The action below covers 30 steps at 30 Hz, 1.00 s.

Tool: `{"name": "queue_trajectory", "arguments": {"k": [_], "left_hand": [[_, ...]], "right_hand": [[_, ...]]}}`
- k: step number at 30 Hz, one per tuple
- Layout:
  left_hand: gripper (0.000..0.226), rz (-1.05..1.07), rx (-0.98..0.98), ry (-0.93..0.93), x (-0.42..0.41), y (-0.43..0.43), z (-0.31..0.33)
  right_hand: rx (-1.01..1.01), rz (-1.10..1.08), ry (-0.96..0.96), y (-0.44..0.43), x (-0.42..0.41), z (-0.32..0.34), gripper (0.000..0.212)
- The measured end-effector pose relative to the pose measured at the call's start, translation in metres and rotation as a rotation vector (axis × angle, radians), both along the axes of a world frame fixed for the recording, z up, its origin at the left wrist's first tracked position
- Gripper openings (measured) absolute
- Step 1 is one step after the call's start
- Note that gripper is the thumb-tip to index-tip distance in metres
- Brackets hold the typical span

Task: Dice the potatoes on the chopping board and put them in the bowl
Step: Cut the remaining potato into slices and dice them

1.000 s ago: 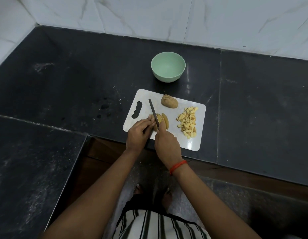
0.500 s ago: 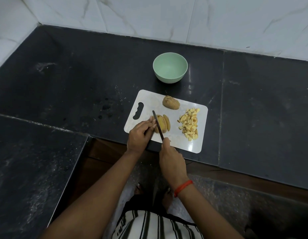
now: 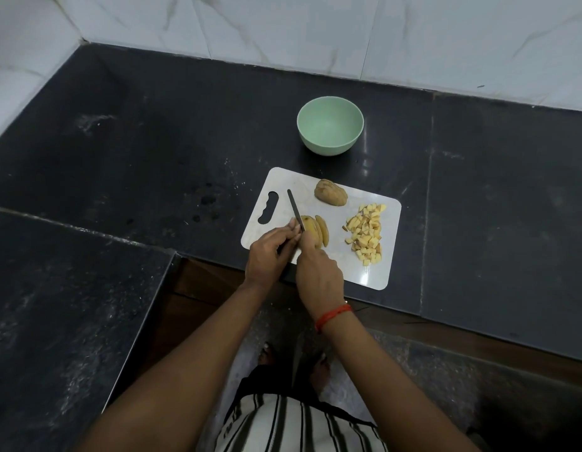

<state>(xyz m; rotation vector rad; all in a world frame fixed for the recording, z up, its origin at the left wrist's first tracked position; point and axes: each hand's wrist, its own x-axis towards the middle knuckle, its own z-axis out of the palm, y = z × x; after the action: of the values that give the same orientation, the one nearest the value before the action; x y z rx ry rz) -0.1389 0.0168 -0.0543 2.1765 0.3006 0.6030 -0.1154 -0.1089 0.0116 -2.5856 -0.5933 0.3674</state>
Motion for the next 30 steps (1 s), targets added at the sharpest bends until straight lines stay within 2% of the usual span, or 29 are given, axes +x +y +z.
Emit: {"name": "queue_trajectory", "arguments": {"k": [6, 10, 15, 20, 24, 30], "left_hand": [[0.037, -0.019, -0.011, 0.013, 0.000, -0.001, -0.001], [0.028, 0.009, 0.025, 0.016, -0.001, -0.003, -0.003], [0.016, 0.043, 0.056, 0.004, 0.002, -0.006, -0.001], [0.018, 0.034, 0.091, 0.000, 0.002, -0.005, -0.001], [0.019, 0.035, 0.102, 0.027, 0.003, -0.005, -0.004], [0.035, 0.069, 0.011, 0.079, 0.001, -0.007, 0.000]], "right_hand": [[0.015, 0.012, 0.011, 0.001, 0.001, 0.001, 0.035], [-0.097, 0.027, -0.043, -0.008, -0.013, -0.007, 0.040], [-0.215, 0.043, 0.028, -0.042, -0.047, -0.021, 0.028], [-0.233, 0.025, 0.089, -0.063, -0.068, -0.025, 0.028], [-0.043, -0.052, 0.152, -0.085, -0.082, -0.033, 0.005], [0.240, -0.127, 0.079, -0.111, -0.096, -0.027, 0.013]]}}
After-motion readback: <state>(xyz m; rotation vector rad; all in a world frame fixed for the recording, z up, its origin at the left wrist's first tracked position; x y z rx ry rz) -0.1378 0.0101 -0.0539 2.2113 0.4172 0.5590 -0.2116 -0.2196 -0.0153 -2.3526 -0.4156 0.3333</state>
